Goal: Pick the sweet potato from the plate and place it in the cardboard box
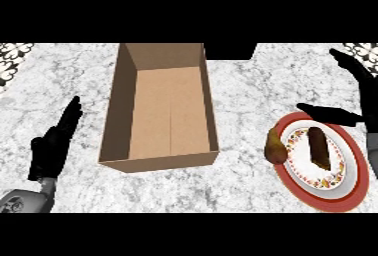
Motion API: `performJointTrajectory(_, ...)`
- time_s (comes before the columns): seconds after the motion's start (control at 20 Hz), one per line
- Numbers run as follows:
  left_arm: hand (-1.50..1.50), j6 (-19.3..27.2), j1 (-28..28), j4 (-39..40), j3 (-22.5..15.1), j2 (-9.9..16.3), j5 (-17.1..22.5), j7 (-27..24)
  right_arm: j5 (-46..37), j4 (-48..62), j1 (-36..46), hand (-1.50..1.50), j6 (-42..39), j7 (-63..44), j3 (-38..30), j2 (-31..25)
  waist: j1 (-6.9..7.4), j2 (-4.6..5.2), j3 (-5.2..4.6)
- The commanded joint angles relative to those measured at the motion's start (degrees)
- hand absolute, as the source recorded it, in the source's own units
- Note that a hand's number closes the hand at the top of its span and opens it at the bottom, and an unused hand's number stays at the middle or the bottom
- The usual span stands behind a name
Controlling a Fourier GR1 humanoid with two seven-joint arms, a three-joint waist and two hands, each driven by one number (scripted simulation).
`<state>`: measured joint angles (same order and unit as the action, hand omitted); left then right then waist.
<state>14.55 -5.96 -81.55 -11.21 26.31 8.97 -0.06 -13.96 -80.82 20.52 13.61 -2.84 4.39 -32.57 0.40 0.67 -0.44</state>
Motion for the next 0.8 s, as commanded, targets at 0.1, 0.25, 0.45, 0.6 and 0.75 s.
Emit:
performJointTrajectory(0.1, 0.0, 4.0, 4.95, -2.8, -2.87, -2.09, -3.98, 0.19, -5.31, 7.82, -7.06, -1.5, 20.4, 10.43, -5.26, 8.78, 0.33, -0.51, 0.63)
performJointTrajectory(0.25, 0.0, 4.3, 4.02, -3.69, -1.73, -2.84, -5.33, 3.83, -9.79, 9.38, -7.02, -1.5, 16.49, 9.45, -2.8, 6.45, -0.22, -0.64, 0.46)
performJointTrajectory(0.45, 0.0, 2.49, 2.06, -1.92, -0.89, -1.44, -4.38, 3.09, -20.77, 6.93, -5.06, -1.5, 7.12, -6.42, 3.82, -3.51, -0.36, -0.75, 0.19)
performJointTrajectory(0.6, 0.0, 3.14, 5.85, -4.24, -1.76, -2.03, -4.69, 2.52, -23.6, 2.59, -5.28, -1.5, -2.21, -15.23, 6.65, -7.87, -0.3, -1.22, 0.12)
performJointTrajectory(0.75, 0.0, 1.75, 3.48, -2.98, 0.23, 0.08, -4.11, 3.63, -23.62, 3.24, -3.43, -1.5, -14.16, -20.82, 9.46, -11.28, -0.21, -0.92, 0.12)
